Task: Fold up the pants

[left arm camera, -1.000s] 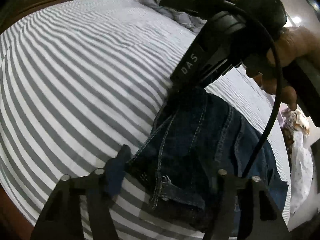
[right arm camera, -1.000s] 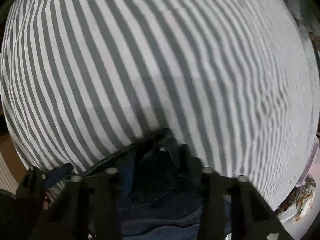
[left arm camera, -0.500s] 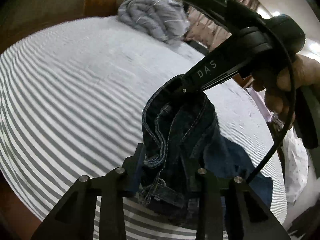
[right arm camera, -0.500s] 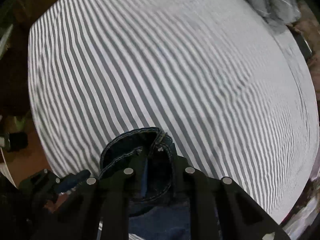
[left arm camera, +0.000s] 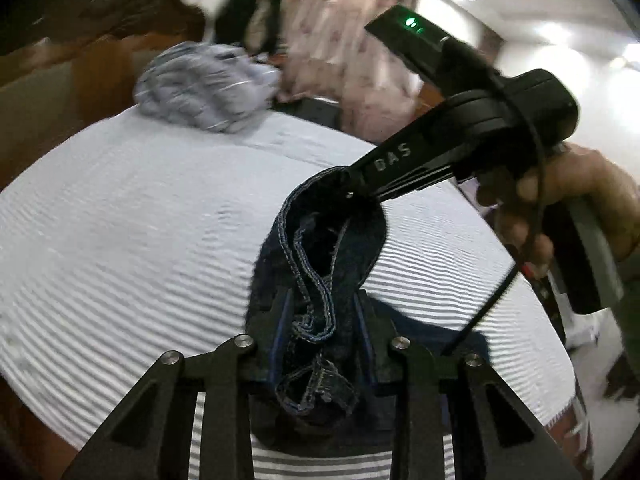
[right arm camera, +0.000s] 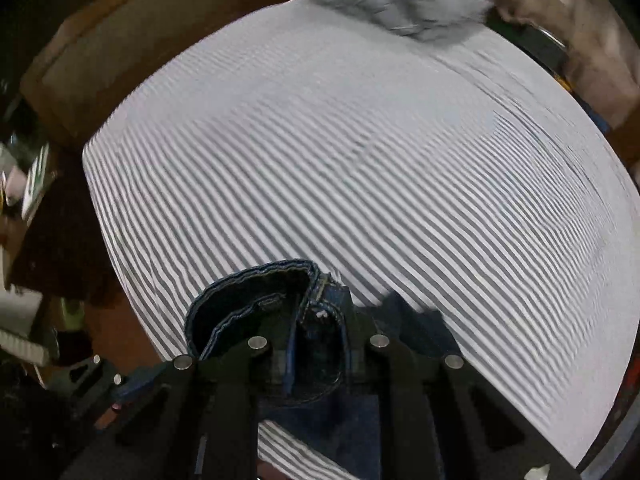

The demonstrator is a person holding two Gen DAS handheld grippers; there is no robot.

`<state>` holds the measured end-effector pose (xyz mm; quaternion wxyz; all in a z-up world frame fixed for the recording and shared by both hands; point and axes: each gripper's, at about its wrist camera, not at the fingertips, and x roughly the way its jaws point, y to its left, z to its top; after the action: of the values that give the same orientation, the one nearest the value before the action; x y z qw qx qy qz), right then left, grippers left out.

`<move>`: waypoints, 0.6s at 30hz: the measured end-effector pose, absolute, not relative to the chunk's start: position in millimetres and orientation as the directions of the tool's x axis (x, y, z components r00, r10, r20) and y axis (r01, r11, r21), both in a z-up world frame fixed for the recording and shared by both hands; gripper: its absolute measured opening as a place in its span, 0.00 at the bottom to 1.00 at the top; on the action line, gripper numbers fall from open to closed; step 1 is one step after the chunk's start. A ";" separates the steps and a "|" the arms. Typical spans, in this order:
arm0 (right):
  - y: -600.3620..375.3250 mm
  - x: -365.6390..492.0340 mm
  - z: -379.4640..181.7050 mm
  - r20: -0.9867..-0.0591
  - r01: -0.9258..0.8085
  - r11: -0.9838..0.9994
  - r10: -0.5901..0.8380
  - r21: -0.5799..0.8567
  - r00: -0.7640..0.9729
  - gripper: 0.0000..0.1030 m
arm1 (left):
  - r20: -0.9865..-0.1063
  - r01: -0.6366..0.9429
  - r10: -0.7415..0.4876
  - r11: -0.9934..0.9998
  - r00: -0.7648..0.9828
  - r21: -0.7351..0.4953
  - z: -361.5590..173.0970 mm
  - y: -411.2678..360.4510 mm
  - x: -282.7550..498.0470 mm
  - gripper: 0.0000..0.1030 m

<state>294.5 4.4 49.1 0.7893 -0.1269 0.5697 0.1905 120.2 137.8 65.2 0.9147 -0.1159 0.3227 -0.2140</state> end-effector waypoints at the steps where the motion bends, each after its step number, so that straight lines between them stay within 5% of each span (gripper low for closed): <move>1: -17.5 290.0 54.4 -0.943 -0.422 0.906 0.167 0.033 0.287 0.14 | -0.537 0.340 -0.484 0.873 0.691 -0.349 70.4 124.0 118.2 0.29; 11: -241.4 242.1 25.2 -0.909 -0.133 0.964 0.262 0.230 0.323 0.11 | -0.643 0.610 -0.644 0.721 0.414 -0.330 52.6 -80.7 98.6 0.14; 18: -379.5 215.9 -125.9 -0.947 0.144 0.953 0.231 0.267 0.224 0.08 | -0.794 0.680 -0.466 0.728 0.391 -0.093 -22.5 -130.5 95.7 0.16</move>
<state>215.9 -379.5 -125.9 0.7678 0.1506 0.6221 0.0284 95.7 -130.5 -22.5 0.8246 0.1242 0.4288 -0.3474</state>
